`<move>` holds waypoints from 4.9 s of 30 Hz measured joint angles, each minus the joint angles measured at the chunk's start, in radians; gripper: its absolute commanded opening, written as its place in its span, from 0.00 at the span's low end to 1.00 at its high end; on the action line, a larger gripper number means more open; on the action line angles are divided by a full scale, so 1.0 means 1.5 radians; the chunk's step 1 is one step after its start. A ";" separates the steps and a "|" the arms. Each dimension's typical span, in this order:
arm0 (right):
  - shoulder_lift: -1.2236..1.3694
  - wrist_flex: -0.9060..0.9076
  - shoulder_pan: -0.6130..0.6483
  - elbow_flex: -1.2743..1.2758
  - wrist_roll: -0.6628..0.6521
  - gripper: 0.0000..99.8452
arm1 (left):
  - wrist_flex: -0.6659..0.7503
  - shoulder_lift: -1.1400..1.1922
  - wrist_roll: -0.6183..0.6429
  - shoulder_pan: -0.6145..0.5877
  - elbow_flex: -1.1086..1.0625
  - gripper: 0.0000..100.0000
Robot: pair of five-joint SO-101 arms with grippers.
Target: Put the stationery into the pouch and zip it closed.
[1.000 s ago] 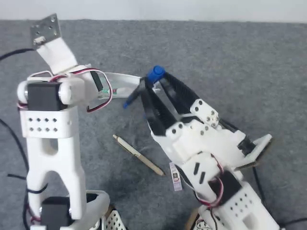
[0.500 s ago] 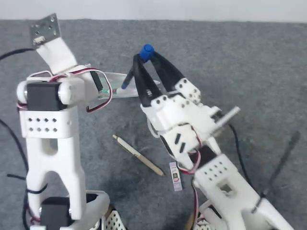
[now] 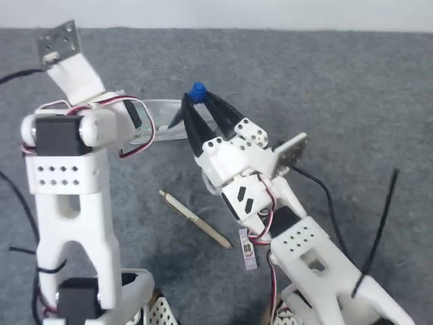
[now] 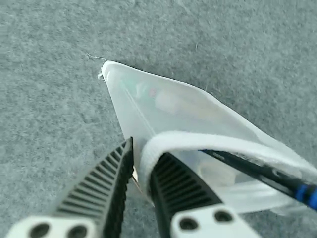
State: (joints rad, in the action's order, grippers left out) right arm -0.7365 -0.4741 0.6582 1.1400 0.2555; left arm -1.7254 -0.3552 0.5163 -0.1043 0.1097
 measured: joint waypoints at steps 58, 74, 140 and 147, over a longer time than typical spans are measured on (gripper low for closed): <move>0.017 0.423 -0.028 -0.173 -0.057 0.01 | -0.001 0.001 0.000 0.000 -0.001 0.01; 0.018 0.815 -0.064 -0.351 -0.031 0.01 | 0.001 0.001 0.000 -0.002 -0.001 0.01; 0.145 0.992 0.077 -0.083 0.064 0.15 | 0.031 0.001 0.097 -0.225 -0.001 0.01; 0.274 0.984 0.076 -0.092 0.064 0.13 | 0.031 0.001 0.097 -0.225 -0.001 0.01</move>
State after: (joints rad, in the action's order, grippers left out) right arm -0.3253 1.0019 0.7718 1.0019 0.3521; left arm -1.6794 -0.3537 0.6621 -0.4419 0.1082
